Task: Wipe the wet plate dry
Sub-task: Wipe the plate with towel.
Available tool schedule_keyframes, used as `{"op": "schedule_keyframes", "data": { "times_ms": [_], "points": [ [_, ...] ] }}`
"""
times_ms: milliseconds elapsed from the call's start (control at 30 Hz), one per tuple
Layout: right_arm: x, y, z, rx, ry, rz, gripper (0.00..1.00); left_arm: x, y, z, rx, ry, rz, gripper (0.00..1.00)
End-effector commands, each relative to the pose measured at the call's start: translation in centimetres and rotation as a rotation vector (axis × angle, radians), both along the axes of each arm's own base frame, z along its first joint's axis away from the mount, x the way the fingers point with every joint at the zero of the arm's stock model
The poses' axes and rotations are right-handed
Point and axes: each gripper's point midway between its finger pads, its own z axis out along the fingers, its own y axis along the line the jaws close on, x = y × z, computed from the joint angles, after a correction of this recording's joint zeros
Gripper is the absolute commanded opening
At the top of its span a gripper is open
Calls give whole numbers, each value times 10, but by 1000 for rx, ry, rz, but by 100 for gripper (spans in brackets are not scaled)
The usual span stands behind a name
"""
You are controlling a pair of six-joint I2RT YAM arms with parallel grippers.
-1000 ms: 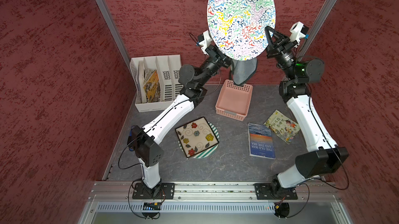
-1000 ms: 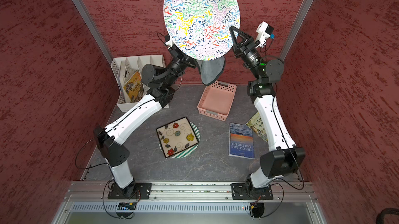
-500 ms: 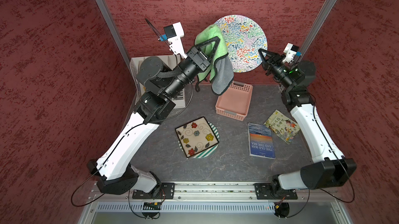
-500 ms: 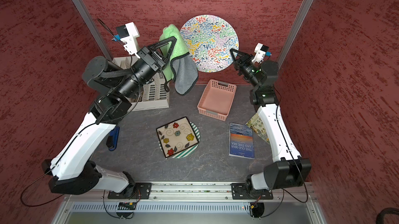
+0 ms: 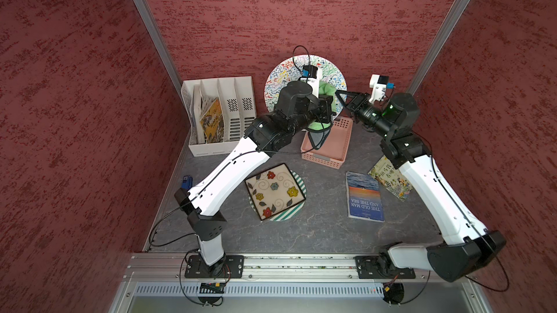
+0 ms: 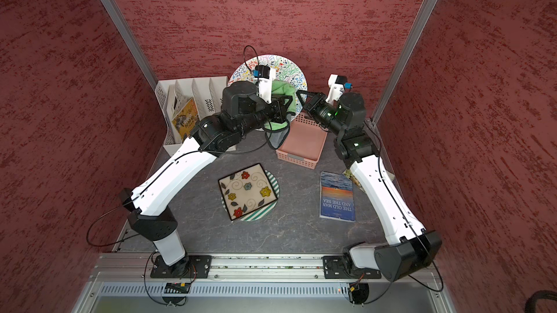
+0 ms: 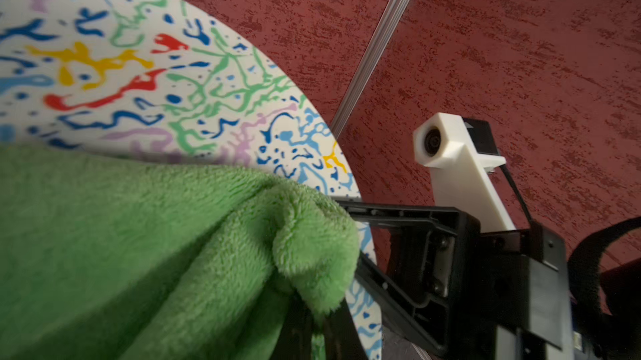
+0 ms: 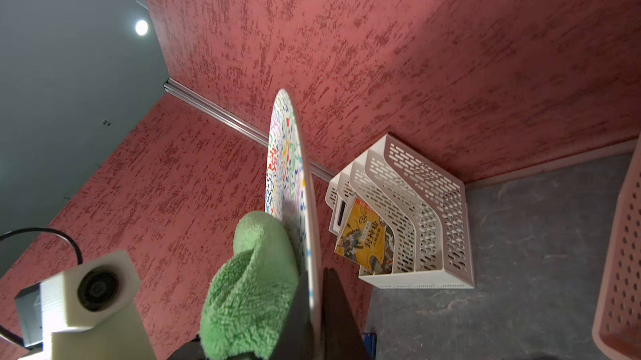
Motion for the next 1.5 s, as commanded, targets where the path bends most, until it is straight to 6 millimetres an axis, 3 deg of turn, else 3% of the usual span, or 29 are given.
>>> {"op": "schedule_keyframes", "data": {
  "times_ms": [0, 100, 200, 267, 400, 567, 633, 700, 767, 900, 1000, 1133, 1233, 1333, 1400, 1467],
  "points": [
    [-37, 1, 93, 189, -214, 67, 0, -13, -32, -22, 12, 79, -178, 0],
    [-41, -5, 119, 203, -261, 48, 0, -6, -22, -24, 44, 99, -112, 0],
    [-48, -11, 139, 196, -305, 35, 0, 11, 20, -32, 107, 124, 90, 0],
    [-53, -12, 142, 180, -321, 38, 0, 20, 56, -38, 144, 149, 227, 0],
    [-71, 1, 131, 104, -369, 120, 0, 36, 125, -44, 180, 181, 423, 0],
    [-105, 32, 93, -4, -375, 285, 0, 53, 175, -33, 153, 185, 514, 0],
    [-118, 46, 76, -47, -364, 348, 0, 57, 173, -24, 113, 178, 457, 0],
    [-125, 57, 64, -57, -346, 395, 0, 53, 138, -11, 68, 139, 234, 0],
    [-123, 62, 63, -32, -335, 407, 0, 37, 95, -2, 29, 109, -10, 0],
    [-102, 58, 83, 2, -351, 336, 0, 5, 35, -8, 2, 131, -271, 0],
    [-81, 40, 111, 55, -368, 268, 0, -9, 17, -30, 41, 190, -337, 0],
    [-56, -2, 136, 130, -367, 141, 0, -4, 41, -57, 111, 265, -192, 0],
    [-60, -11, 142, 131, -390, 120, 0, 1, 70, -57, 75, 242, -73, 0],
    [-73, 3, 130, 114, -401, 194, 0, 18, 126, -58, 19, 253, 169, 0],
    [-81, 20, 110, 85, -383, 250, 0, 30, 164, -63, 2, 294, 328, 0],
    [-96, 45, 86, 39, -355, 330, 0, 36, 182, -59, -14, 291, 385, 0]
  ]
}}
